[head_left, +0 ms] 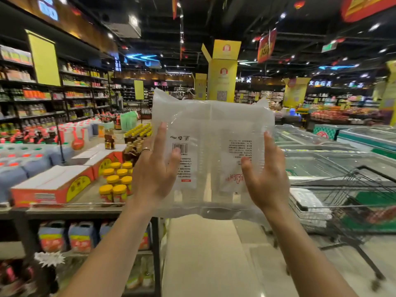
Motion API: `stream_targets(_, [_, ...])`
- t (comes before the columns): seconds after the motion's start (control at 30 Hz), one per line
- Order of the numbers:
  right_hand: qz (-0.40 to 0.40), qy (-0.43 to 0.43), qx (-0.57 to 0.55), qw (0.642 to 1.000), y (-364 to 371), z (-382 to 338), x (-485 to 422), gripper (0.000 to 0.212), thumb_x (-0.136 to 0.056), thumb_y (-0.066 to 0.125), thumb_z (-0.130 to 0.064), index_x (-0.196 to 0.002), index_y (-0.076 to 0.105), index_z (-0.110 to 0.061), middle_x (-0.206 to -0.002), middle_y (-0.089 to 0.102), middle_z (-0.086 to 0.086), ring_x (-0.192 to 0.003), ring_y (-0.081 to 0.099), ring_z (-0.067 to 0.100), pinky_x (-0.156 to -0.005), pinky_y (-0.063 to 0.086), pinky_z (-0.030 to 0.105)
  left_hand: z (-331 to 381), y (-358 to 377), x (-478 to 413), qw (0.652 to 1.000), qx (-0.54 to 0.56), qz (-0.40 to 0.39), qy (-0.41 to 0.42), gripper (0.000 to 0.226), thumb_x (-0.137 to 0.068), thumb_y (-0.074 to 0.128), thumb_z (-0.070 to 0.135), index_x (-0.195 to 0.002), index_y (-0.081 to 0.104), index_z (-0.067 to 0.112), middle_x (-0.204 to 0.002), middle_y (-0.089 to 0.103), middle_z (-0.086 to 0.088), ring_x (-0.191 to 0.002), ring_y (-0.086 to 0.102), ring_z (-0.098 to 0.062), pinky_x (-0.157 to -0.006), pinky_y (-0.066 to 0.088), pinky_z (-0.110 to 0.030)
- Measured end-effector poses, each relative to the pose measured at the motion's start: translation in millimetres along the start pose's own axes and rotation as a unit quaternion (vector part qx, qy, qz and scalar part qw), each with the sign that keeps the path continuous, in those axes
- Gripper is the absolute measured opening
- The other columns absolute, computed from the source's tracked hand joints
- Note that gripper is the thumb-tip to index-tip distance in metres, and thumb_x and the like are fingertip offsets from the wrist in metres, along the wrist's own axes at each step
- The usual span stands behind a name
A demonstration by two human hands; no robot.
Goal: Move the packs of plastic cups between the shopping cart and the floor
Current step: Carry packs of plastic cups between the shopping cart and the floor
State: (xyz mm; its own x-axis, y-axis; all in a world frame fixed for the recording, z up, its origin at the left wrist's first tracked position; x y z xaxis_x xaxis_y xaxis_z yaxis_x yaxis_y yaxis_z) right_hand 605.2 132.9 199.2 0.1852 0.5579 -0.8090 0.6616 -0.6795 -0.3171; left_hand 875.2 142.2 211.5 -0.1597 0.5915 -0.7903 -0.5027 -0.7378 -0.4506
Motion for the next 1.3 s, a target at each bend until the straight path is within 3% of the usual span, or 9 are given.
stream_targets(0.1, [0.010,0.003,0.024,1.000,-36.9,53.0,-13.4,0.072,-0.091,0.054,-0.043,-0.154,0.023,-0.029,-0.141,0.042,0.010,-0.112,0.045,0.018,-0.075,0.038,0.029,44.5,53.4,2.2,1.000,0.025,-0.014,0.008,0.064,-0.094,0.030,0.051,-0.154,0.011,0.039,-0.158,0.030,-0.006,-0.124,0.049,-0.031,-0.073,0.042,-0.036])
stream_targets(0.2, [0.021,0.023,0.048,0.998,-75.4,103.9,-22.7,0.071,-0.093,0.060,-0.037,-0.153,0.024,-0.030,-0.141,0.042,0.009,-0.111,0.045,0.020,-0.072,0.037,0.031,88.4,105.6,3.8,0.998,0.057,-0.037,0.013,0.064,-0.093,0.031,0.053,-0.153,0.009,0.042,-0.158,0.029,-0.006,-0.131,0.045,-0.033,-0.081,0.049,-0.046])
stream_targets(0.33, [0.039,0.075,0.088,0.993,-126.7,169.9,-25.7,0.071,-0.093,0.061,-0.037,-0.153,0.023,-0.033,-0.139,0.041,0.007,-0.104,0.055,0.029,-0.070,0.043,0.035,149.8,171.4,7.7,0.993,0.090,-0.069,0.033,0.066,-0.093,0.033,0.052,-0.154,0.012,0.041,-0.156,0.032,-0.011,-0.130,0.045,-0.035,-0.087,0.047,-0.048])
stream_targets(0.5, [0.063,0.124,0.139,0.981,-183.3,244.2,-24.4,0.072,-0.092,0.056,-0.043,-0.152,0.016,-0.040,-0.141,0.037,0.001,-0.103,0.055,0.022,-0.077,0.052,0.042,218.7,255.8,17.2,0.983,0.134,-0.117,0.051,0.066,-0.091,0.032,0.052,-0.153,0.012,0.043,-0.156,0.030,-0.012,-0.130,0.045,-0.036,-0.088,0.047,-0.047])
stream_targets(0.7, [0.099,0.161,0.200,0.961,-234.5,324.9,-31.4,0.073,-0.092,0.059,-0.039,-0.152,0.018,-0.041,-0.142,0.037,-0.001,-0.109,0.050,0.016,-0.076,0.049,0.037,287.3,358.2,23.6,0.964,0.192,-0.168,0.076,0.066,-0.091,0.031,0.053,-0.153,0.010,0.044,-0.155,0.031,-0.010,-0.125,0.049,-0.037,-0.085,0.048,-0.047])
stream_targets(0.87, [0.107,0.175,0.255,0.945,-252.1,398.4,-63.4,0.073,-0.093,0.057,-0.041,-0.152,0.015,-0.040,-0.143,0.037,0.001,-0.094,0.047,0.013,-0.067,0.041,0.029,333.8,456.9,7.7,0.947,0.233,-0.203,0.091,0.066,-0.090,0.028,0.060,-0.151,0.004,0.049,-0.156,0.031,-0.010,-0.126,0.048,-0.037,-0.090,0.049,-0.051])
stream_targets(1.1, [0.123,0.189,0.284,0.932,-240.5,495.9,-139.9,0.072,-0.093,0.056,-0.043,-0.152,0.014,-0.042,-0.150,0.034,0.000,-0.115,0.052,0.023,-0.073,0.040,0.031,379.1,577.8,-50.5,0.934,0.265,-0.209,0.116,0.065,-0.092,0.031,0.055,-0.152,0.006,0.046,-0.150,0.036,-0.011,-0.117,0.053,-0.038,-0.081,0.048,-0.047])
stream_targets(1.3, [0.137,0.208,0.298,0.922,-242.3,567.4,-174.0,0.073,-0.093,0.056,-0.041,-0.153,0.015,-0.039,-0.148,0.034,0.000,-0.109,0.054,0.024,-0.071,0.039,0.031,415.8,660.8,-74.6,0.925,0.264,-0.241,0.131,0.064,-0.092,0.028,0.056,-0.151,0.001,0.050,-0.154,0.031,-0.017,-0.120,0.052,-0.041,-0.085,0.047,-0.052])
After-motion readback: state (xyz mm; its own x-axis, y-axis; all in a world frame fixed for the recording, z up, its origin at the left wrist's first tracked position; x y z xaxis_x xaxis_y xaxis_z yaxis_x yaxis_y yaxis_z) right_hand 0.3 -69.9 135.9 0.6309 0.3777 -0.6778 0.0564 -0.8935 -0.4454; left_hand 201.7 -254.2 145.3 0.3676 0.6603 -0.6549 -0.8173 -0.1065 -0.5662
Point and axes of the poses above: each hand's wrist, its own x-axis away from the middle knuckle, its own y-axis out of the palm, z = x × y, the point moved 9 cm from there along -x, towards the middle knuckle
